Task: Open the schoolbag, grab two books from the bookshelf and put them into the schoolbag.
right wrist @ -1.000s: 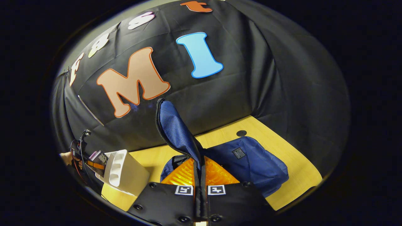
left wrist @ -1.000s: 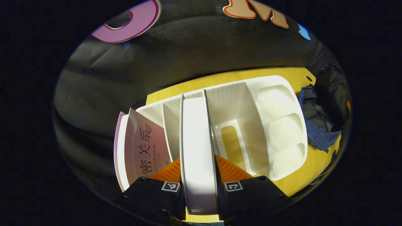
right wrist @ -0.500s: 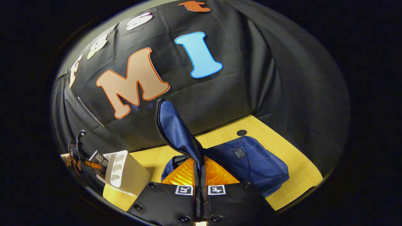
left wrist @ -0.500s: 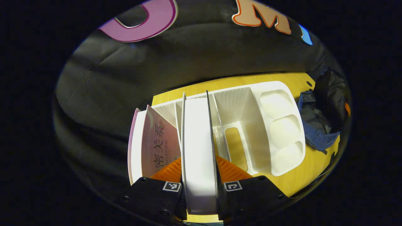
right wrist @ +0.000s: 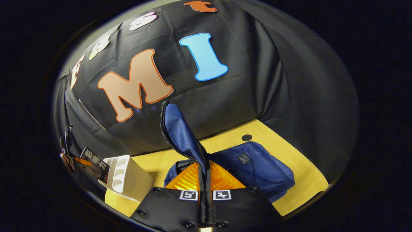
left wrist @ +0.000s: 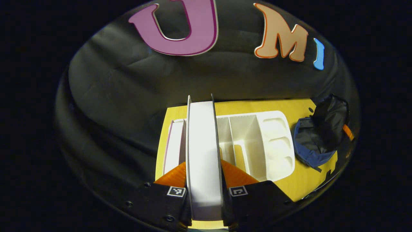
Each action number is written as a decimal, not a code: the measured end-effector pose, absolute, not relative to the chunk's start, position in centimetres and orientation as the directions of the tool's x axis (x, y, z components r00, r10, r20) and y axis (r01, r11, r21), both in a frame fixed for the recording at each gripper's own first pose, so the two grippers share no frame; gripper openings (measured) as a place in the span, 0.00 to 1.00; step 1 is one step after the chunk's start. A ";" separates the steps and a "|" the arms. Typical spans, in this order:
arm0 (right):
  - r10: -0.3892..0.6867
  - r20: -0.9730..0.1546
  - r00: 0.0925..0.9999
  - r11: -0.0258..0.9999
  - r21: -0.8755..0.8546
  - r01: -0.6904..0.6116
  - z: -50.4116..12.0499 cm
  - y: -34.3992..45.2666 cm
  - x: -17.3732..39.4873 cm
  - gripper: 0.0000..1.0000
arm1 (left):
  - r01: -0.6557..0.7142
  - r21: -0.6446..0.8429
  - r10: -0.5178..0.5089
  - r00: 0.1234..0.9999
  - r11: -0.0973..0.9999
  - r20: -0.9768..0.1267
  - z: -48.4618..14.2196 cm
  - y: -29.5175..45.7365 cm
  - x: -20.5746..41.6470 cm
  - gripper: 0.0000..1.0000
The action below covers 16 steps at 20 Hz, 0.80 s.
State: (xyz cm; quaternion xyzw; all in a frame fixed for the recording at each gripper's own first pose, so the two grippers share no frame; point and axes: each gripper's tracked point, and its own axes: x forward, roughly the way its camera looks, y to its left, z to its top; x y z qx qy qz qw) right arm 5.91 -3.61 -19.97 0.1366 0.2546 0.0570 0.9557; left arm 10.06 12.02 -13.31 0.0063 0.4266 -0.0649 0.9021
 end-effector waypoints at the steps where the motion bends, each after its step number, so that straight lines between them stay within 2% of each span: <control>1: 0.179 -0.470 0.864 0.957 0.287 -0.042 -20.0 -3.7 5.9 0.04 | 0.114 -0.059 -0.119 0.644 0.992 -0.756 -12.3 12.2 10.2 0.32; 6: 0.178 -0.468 0.866 0.957 0.288 -0.041 -19.9 -3.6 5.9 0.03 | 0.082 -0.143 -0.159 0.696 0.986 -0.700 -8.4 13.5 10.3 0.34; 10: 0.175 -0.466 0.867 0.958 0.283 -0.042 -19.8 -3.7 5.9 0.03 | 0.027 -0.293 -0.224 0.714 0.956 -0.664 -7.0 13.7 10.3 0.31; 11: 0.175 -0.465 0.868 0.958 0.283 -0.041 -19.8 -3.7 5.9 0.04 | 0.012 -0.335 -0.242 0.717 0.942 -0.654 -6.7 13.7 10.2 0.37; 13: 0.174 -0.465 0.868 0.959 0.281 -0.041 -19.8 -3.7 5.8 0.03 | -0.015 -0.419 -0.275 0.731 0.908 -0.624 -6.0 13.8 10.1 0.31; 14: 0.172 -0.464 0.869 0.959 0.279 -0.041 -19.8 -3.7 5.9 0.05 | -0.025 -0.452 -0.290 0.736 0.892 -0.612 -5.8 14.0 10.1 0.34; 16: 0.171 -0.465 0.869 0.960 0.276 -0.041 -19.8 -3.7 5.8 0.03 | -0.037 -0.517 -0.321 0.747 0.855 -0.583 -5.4 13.9 10.1 0.32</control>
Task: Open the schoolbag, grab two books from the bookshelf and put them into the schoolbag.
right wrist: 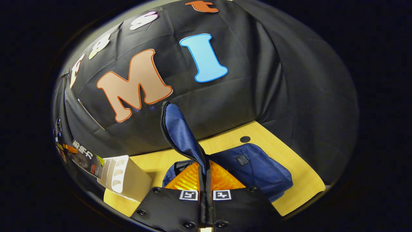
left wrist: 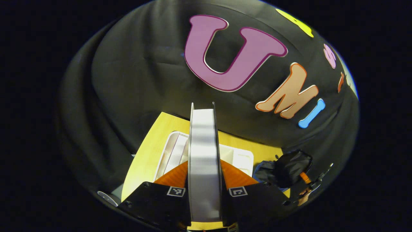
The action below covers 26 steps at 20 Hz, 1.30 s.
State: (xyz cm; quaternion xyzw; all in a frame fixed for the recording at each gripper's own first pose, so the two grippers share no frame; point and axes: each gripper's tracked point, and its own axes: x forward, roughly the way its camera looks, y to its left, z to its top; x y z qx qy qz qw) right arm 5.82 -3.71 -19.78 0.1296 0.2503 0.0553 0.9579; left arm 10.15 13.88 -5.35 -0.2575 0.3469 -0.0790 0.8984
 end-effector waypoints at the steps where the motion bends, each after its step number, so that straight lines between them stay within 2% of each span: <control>1: 0.169 -0.465 0.869 0.961 0.275 -0.040 -19.9 -3.7 5.8 0.04 | -0.036 -0.549 -0.340 0.751 0.835 -0.566 -5.2 13.8 10.1 0.34; 2: 0.168 -0.465 0.869 0.961 0.275 -0.039 -19.9 -3.7 5.8 0.03 | -0.035 -0.579 -0.358 0.755 0.815 -0.550 -5.1 13.5 10.1 0.32; 8: 0.169 -0.471 0.866 0.965 0.259 -0.047 -19.8 -3.8 5.8 0.04 | -0.022 -0.745 -0.485 0.746 0.666 -0.456 -4.5 10.4 9.0 0.34; 15: 0.172 -0.466 0.868 0.961 0.272 -0.044 -19.7 -3.8 5.8 0.03 | -0.019 -0.854 -0.566 0.741 0.521 -0.362 -5.1 6.4 8.9 0.34; 20: 0.180 -0.464 0.867 0.965 0.255 -0.064 -19.6 -3.7 5.8 0.02 | -0.019 -0.919 -0.638 0.715 0.393 -0.287 -6.3 0.8 8.4 0.34; 26: 0.193 -0.461 0.866 0.963 0.260 -0.076 -19.7 -3.6 5.8 0.02 | -0.005 -0.922 -0.699 0.650 0.388 -0.298 -8.3 -6.0 8.7 0.34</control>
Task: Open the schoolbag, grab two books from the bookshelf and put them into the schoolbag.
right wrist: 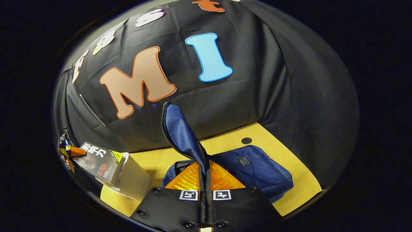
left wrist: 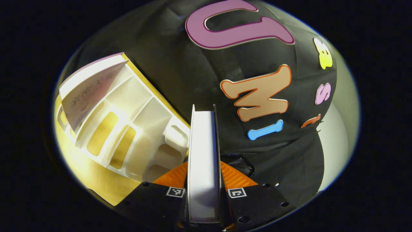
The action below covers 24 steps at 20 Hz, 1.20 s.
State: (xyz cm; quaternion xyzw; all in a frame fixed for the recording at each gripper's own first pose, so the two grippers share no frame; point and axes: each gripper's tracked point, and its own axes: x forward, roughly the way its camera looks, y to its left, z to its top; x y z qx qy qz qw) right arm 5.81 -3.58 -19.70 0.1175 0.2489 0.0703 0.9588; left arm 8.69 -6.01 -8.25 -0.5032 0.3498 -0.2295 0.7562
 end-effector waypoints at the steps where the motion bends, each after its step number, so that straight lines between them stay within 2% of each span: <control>1: 0.195 -0.459 0.867 0.962 0.262 -0.077 -19.6 -3.6 5.8 0.03 | -0.007 -0.917 -0.709 0.631 0.399 -0.314 -8.9 -7.3 8.6 0.34; 9: 0.206 -0.450 0.869 0.957 0.277 -0.083 -19.4 -3.5 6.0 0.03 | 0.037 -0.875 -0.745 0.544 0.482 -0.387 -10.8 -16.4 9.7 0.34; 14: 0.219 -0.450 0.866 0.955 0.281 -0.096 -19.1 -3.5 6.0 0.04 | 0.058 -0.868 -0.775 0.484 0.492 -0.407 -12.0 -22.3 9.9 0.34; 20: 0.225 -0.445 0.867 0.954 0.281 -0.103 -18.9 -3.5 5.9 0.05 | 0.027 -0.860 -0.764 0.474 0.509 -0.437 -14.4 -27.7 10.7 0.34; 24: 0.233 -0.444 0.865 0.951 0.290 -0.107 -19.0 -3.5 5.9 0.03 | -0.013 -0.876 -0.771 0.469 0.482 -0.431 -15.3 -30.8 11.2 0.34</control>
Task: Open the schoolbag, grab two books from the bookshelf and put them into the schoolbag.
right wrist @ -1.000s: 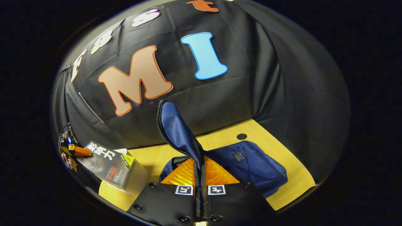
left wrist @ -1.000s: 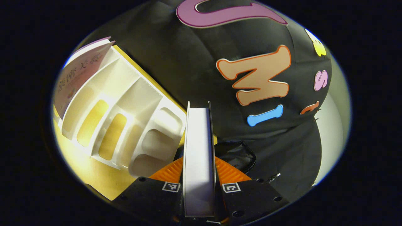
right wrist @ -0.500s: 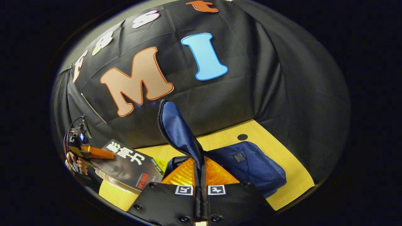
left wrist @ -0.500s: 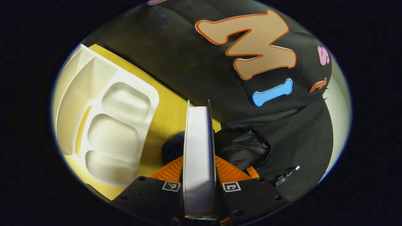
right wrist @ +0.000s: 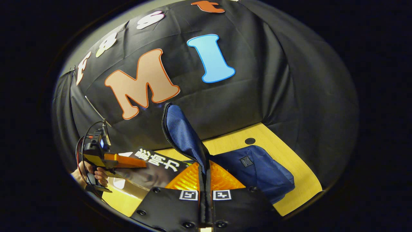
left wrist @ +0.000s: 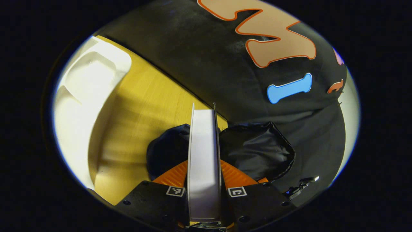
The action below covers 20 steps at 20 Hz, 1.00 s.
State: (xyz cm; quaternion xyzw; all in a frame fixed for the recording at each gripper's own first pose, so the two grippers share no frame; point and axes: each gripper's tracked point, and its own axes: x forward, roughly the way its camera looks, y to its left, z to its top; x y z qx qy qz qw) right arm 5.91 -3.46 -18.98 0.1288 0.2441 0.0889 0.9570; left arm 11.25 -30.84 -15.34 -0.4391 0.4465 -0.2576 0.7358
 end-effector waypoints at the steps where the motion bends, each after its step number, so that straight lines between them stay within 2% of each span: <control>1: 0.235 -0.443 0.865 0.951 0.290 -0.110 -19.1 -3.5 5.9 0.05 | -0.024 -0.876 -0.771 0.463 0.482 -0.437 -15.7 -31.7 11.2 0.34; 11: 0.260 -0.430 0.865 0.950 0.273 -0.150 -18.6 -3.6 6.0 0.04 | -0.049 -0.883 -0.779 0.450 0.466 -0.436 -17.7 -39.3 10.2 0.35; 20: 0.276 -0.424 0.862 0.945 0.285 -0.162 -18.8 -3.4 6.1 0.03 | -0.153 -0.901 -0.782 0.451 0.407 -0.430 -21.0 -43.0 9.1 0.34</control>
